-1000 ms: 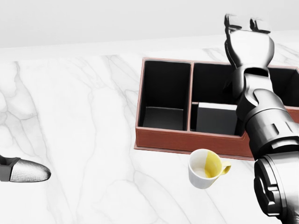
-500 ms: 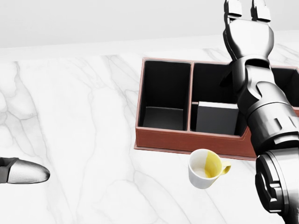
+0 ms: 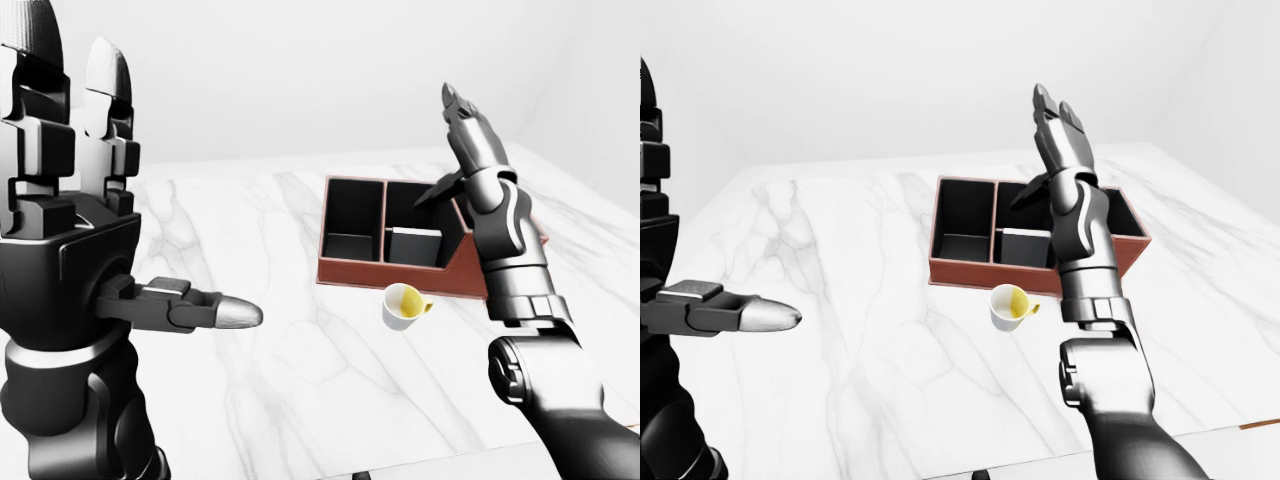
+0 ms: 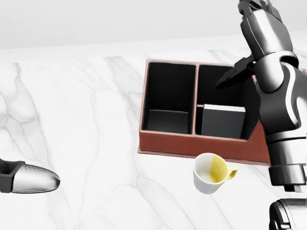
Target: Pick up the book and place it in the caddy.
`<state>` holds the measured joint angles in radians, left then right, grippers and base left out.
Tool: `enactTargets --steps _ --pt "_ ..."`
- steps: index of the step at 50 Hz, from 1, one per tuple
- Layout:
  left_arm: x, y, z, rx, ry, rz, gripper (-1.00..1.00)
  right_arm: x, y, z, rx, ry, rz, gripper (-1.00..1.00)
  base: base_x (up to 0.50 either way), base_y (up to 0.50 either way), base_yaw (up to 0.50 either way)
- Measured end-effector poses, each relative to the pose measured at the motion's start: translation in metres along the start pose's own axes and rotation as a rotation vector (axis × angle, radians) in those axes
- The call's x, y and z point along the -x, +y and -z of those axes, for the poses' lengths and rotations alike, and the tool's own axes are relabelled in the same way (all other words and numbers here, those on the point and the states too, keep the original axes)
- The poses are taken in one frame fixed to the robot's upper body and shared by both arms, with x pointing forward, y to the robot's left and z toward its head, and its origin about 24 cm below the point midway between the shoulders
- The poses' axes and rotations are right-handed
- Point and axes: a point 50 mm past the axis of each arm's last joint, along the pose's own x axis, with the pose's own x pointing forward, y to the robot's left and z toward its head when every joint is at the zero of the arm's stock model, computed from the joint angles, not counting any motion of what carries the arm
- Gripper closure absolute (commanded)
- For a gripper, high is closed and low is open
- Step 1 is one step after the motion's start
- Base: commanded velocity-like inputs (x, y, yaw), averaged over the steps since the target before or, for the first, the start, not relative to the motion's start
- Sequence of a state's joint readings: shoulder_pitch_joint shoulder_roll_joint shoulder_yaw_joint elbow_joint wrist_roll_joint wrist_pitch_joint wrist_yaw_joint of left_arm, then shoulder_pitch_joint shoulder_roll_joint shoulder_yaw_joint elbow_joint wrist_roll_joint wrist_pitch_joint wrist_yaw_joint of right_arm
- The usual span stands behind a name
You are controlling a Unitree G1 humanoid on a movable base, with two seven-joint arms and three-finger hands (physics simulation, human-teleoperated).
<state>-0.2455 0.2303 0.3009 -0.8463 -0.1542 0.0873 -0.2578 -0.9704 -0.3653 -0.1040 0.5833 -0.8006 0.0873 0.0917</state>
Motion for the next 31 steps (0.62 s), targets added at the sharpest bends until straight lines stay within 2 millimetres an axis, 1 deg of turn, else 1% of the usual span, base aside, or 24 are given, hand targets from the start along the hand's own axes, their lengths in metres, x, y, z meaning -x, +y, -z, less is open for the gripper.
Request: enactTargets --steps 7,13,18,25,31 --pt "-0.002 -0.002 -0.011 0.008 -0.055 -0.012 -1.00 0.036 -0.016 -0.021 -0.106 -0.184 -0.017 -1.00 0.00 0.00 0.00" --pt "-0.001 -0.004 -0.022 0.011 -0.104 -0.019 -1.00 0.074 -0.036 -0.042 -0.160 -0.360 0.025 -1.00 0.00 0.00 0.00" --pt "0.001 -0.003 -0.031 0.021 -0.146 -0.026 -1.00 0.108 -0.054 -0.055 -0.202 -0.491 0.086 -1.00 0.00 0.00 0.00" --pt "0.005 0.000 -0.038 0.114 -0.157 -0.050 -1.00 0.152 -0.076 -0.066 -0.260 -0.644 0.178 -1.00 0.00 0.00 0.00" --pt "0.010 0.002 -0.038 0.223 -0.093 -0.066 -1.00 0.183 -0.087 -0.069 -0.323 -0.734 0.238 -1.00 0.00 0.00 0.00"
